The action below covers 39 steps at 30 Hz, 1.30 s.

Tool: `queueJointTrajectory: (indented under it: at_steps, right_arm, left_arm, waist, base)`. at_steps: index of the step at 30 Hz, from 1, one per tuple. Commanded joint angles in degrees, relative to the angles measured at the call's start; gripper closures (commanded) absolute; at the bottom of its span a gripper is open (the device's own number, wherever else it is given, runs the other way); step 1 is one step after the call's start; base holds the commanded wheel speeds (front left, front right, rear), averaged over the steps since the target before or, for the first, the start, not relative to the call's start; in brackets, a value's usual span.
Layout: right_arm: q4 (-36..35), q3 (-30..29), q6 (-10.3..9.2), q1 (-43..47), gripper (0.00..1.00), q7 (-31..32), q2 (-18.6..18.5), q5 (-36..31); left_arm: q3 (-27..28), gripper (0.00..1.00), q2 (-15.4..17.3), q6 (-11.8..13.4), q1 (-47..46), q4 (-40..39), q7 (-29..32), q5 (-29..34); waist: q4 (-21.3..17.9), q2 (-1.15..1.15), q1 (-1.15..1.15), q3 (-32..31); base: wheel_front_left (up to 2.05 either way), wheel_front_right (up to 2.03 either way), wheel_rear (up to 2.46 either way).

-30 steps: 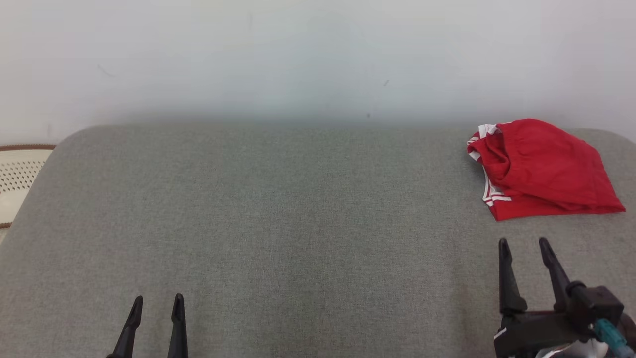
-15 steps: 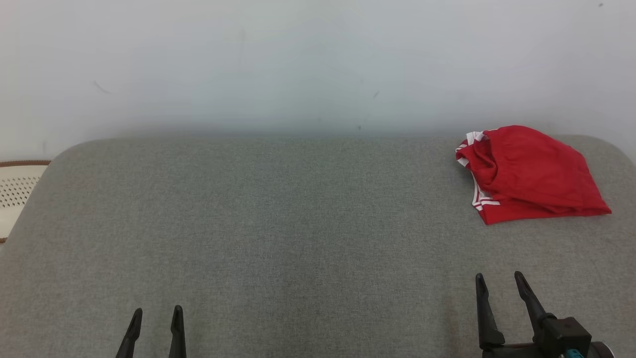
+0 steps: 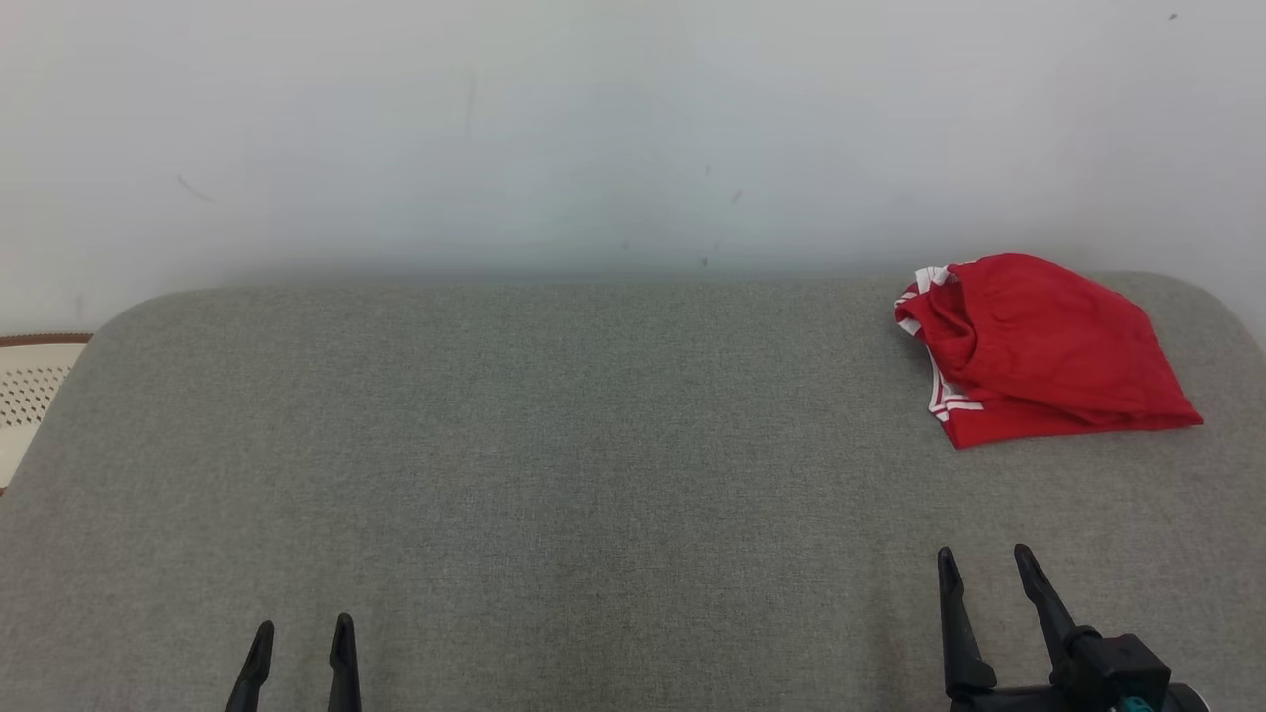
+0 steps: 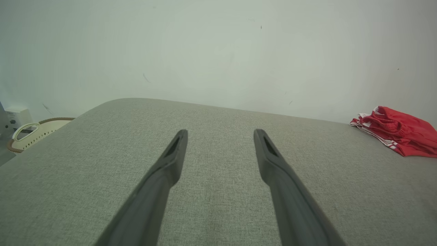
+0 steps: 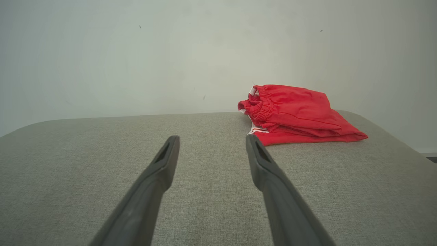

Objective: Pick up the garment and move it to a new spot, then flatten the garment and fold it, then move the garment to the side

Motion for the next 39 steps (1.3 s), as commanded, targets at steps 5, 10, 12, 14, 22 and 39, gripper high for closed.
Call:
queueJointTrajectory:
  at_steps: [5,10,12,14,22,39]
  right_arm:
    - [0.5,0.7,-0.01,0.4,0.00,-0.3,0.1,0.6]
    - [0.3,0.9,-0.01,0.3,0.00,-0.3,0.1,0.9]
    - [0.4,0.9,-0.01,0.3,0.00,-0.3,0.1,1.0]
    - [0.4,1.0,-0.01,0.4,0.00,-0.3,0.1,1.1]
    - [0.6,1.3,-0.01,0.4,0.00,-0.3,0.1,1.3]
    - [4.4,-0.3,0.00,-2.0,1.00,3.5,-0.8,14.9]
  left_arm:
    - [0.1,0.00,0.0,-0.2,1.2,0.0,-0.2,-0.6]
    - [0.4,0.00,0.0,-0.2,1.1,0.0,-0.2,-0.3]
    - [0.5,0.00,0.0,-0.1,1.1,0.0,-0.2,-0.1]
    - [0.5,0.00,0.0,0.1,1.2,0.0,-0.2,0.0]
    - [0.6,0.00,0.0,0.2,1.3,-0.2,-0.2,0.0]
    - [0.7,1.00,-0.1,-1.1,-1.7,4.8,2.6,-12.0]
  waist:
    - [0.0,0.00,0.00,-0.1]
    - [-0.1,0.00,0.00,0.0]
    - [-0.1,0.00,0.00,0.0]
    - [-0.1,0.00,0.00,-0.1]
    - [0.1,0.00,0.00,-0.1]
    - [0.3,0.00,0.00,0.2]
  base:
    - [0.00,0.00,0.00]
    - [0.00,0.00,0.00]
    - [0.00,0.00,0.00]
    - [0.00,0.00,0.00]
    - [0.00,0.00,0.00]
    - [0.00,0.00,0.00]
